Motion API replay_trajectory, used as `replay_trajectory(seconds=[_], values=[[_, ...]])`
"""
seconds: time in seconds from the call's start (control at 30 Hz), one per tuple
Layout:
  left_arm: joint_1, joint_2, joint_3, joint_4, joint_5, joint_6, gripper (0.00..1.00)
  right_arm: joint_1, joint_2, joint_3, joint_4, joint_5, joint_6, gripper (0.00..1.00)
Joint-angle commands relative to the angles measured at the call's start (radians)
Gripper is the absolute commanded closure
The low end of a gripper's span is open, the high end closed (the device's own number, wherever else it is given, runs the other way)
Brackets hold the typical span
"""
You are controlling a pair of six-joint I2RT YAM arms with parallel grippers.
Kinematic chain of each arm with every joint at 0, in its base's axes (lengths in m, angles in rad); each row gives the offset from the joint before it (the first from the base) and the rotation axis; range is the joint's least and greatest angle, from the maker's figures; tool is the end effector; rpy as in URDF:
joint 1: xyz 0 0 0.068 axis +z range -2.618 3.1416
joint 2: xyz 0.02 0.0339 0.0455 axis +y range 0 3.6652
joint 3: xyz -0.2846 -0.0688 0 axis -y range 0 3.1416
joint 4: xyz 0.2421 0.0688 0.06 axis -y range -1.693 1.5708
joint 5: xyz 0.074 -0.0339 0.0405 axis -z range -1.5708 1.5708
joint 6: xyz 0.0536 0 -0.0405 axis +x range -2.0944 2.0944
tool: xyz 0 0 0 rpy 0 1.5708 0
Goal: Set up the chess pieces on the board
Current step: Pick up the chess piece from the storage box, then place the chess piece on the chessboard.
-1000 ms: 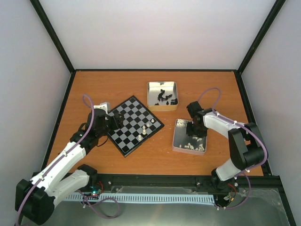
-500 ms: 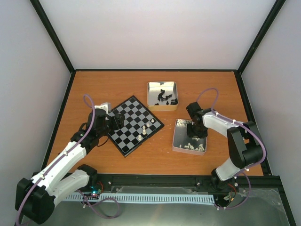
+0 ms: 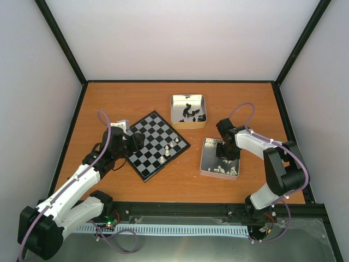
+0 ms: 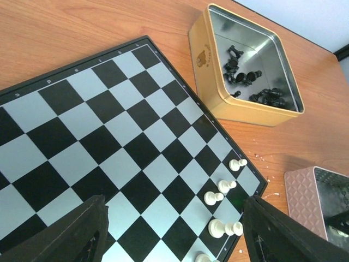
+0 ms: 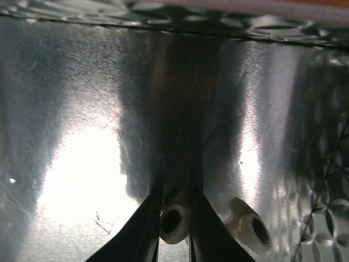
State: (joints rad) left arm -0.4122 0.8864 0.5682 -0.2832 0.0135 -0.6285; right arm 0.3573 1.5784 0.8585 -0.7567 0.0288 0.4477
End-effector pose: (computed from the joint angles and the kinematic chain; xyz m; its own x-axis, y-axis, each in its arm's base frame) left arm 0.1775 -0.0784 0.2431 -0.6609 -0.3527 -0.6625 0.0275 0.8708 -0.4910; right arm 0.2401 0.0880 0.1566 -0.9910 0.0919 -0.0972 0.0909 0.9957 0.0149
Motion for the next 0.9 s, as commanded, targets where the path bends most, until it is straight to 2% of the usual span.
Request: replay_trajectory(seconds=[0.0,0.13,0.3,0.53,0.67,0.87], values=[[0.006,0.0,0.008,0.06,0.078,0.051,0.32,-0.008,-0.035,-0.019,0.041,-0.055,0.097,0.88],[0.006,0.01,0.001,0.142,0.228,0.08,0.3,-0.009,-0.121,0.006,0.054,-0.111,0.212,0.87],[-0.017,0.077,0.005,0.273,0.372,0.069,0.3,-0.009,-0.173,0.027,0.15,-0.309,0.411,0.86],[-0.206,0.277,0.103,0.432,0.382,0.119,0.3,-0.009,-0.228,-0.028,0.443,-0.573,0.781,0.86],[-0.265,0.397,0.177,0.505,0.422,0.163,0.3,-0.008,-0.275,-0.044,0.513,-0.602,0.931,0.86],[-0.275,0.526,0.258,0.645,0.514,0.068,0.29,-0.008,-0.342,-0.139,0.685,-0.629,1.181,0.86]])
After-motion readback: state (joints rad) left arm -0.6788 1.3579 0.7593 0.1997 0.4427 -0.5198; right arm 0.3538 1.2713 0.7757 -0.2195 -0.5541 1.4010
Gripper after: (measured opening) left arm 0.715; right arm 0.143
